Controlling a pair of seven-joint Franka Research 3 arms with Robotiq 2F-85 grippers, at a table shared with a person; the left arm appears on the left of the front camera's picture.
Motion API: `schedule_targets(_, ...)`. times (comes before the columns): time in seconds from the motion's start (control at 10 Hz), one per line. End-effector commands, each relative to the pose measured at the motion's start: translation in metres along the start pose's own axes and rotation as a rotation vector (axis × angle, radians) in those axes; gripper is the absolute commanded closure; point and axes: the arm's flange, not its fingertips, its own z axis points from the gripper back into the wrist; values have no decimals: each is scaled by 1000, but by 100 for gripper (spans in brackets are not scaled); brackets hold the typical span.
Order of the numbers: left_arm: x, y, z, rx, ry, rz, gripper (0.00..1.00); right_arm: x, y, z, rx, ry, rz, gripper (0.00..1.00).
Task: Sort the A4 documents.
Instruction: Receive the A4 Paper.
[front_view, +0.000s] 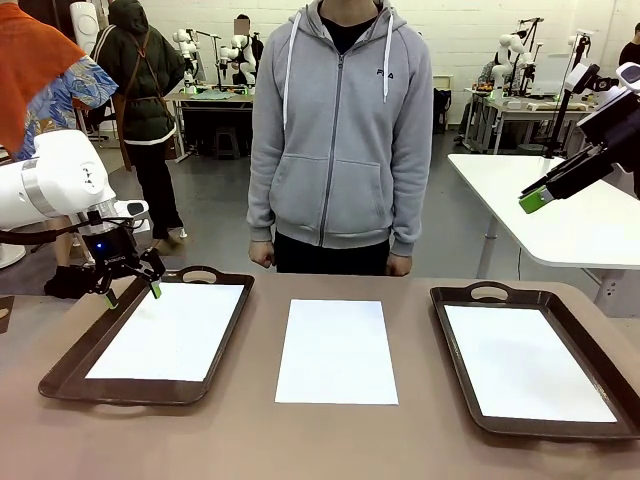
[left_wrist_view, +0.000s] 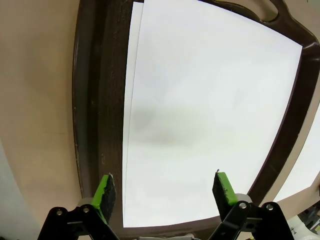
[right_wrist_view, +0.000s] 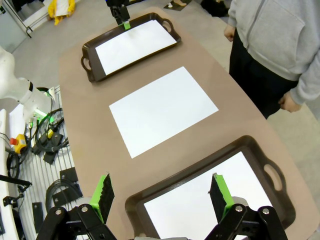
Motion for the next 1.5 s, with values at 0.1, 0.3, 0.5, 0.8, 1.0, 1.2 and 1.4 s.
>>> schedule_targets(0.1,-8,-32,7,53,-44,-44,0,0,-1,-1,13,-10,-1,0)
schedule_targets(0.3,-41,-64,42,119,-173,-159,0,0,-1,-1,13,-10,-1,0)
schedule_targets(0.5,-78,-54,84,-11,-293,-254,0,0,-1,-1,13,-10,-1,0)
schedule_targets(0.8,-133,-55,129,-118,-489,-432,0,0,-1,-1,13,-10,-1,0)
schedule_targets(1.0,-144,-72,147,-219,-585,-620,0,0,-1,-1,13,-10,-1,0)
schedule_targets(1.2,-158,-96,163,-229,-627,-843,0,0,-1,-1,13,-10,-1,0)
schedule_targets(1.4,-169,-131,167,-189,-680,-865,0,0,-1,-1,13,-10,-1,0)
